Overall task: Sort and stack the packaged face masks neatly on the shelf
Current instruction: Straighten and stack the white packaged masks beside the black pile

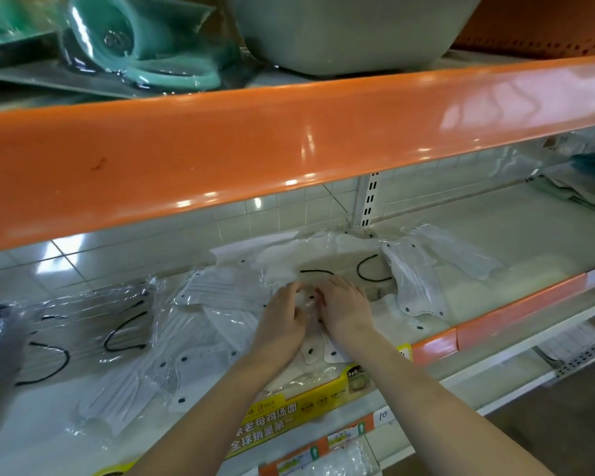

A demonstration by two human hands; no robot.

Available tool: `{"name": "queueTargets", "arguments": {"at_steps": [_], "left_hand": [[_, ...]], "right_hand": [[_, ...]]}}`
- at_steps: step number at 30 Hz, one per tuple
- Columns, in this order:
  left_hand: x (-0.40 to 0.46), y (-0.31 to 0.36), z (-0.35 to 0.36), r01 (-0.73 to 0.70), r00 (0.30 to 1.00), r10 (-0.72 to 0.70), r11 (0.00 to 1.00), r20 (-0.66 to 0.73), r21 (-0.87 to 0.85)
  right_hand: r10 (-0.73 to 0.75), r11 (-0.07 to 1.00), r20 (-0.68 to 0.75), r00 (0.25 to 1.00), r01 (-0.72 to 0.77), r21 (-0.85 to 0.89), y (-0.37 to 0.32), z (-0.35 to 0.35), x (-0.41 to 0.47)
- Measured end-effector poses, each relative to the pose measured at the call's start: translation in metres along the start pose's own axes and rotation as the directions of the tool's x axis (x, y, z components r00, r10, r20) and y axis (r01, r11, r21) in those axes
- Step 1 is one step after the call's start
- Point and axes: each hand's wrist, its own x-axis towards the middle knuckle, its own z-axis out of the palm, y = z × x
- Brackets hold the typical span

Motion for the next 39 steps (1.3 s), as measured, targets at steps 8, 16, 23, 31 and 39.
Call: {"name": "queueTargets", "arguments": {"at_steps": [8, 16, 23, 31, 39], "left_hand": [[-0.001, -0.013, -0.012, 0.087, 0.996, -0.087, 0.995, 0.008, -0.048], [-0.008, -0.017, -0.010, 0.119, 0.993, -0.119, 0.993, -0.008, 0.022], [-0.010, -0.025, -0.028, 0.132, 0.987, -0.132, 0.991, -0.095, -0.011], [-0.001, -0.015, -0.066, -0.023, 0.992, 0.008, 0.993, -0.128, -0.119], [-0.013, -0.009, -0.087, -0.067, 0.975, 0.116, 0.966, -0.189, 0.250]], "right_hand": [[0.038, 0.999, 0.124, 0.991, -0.035, -0.023, -0.007, 0.008, -0.002], [-0.066, 0.986, 0.090, 0.994, 0.079, -0.149, -0.026, 0.008, 0.003], [0.051, 0.852, -0.016, 0.999, -0.035, 0.522, -0.016, -0.004, -0.005], [-0.057, 0.249, -0.059, 0.997, 0.071, 0.966, -0.030, -0.058, -0.022], [0.039, -0.305, 0.165, 0.986, -0.145, 0.941, -0.026, -0.063, -0.014]]}}
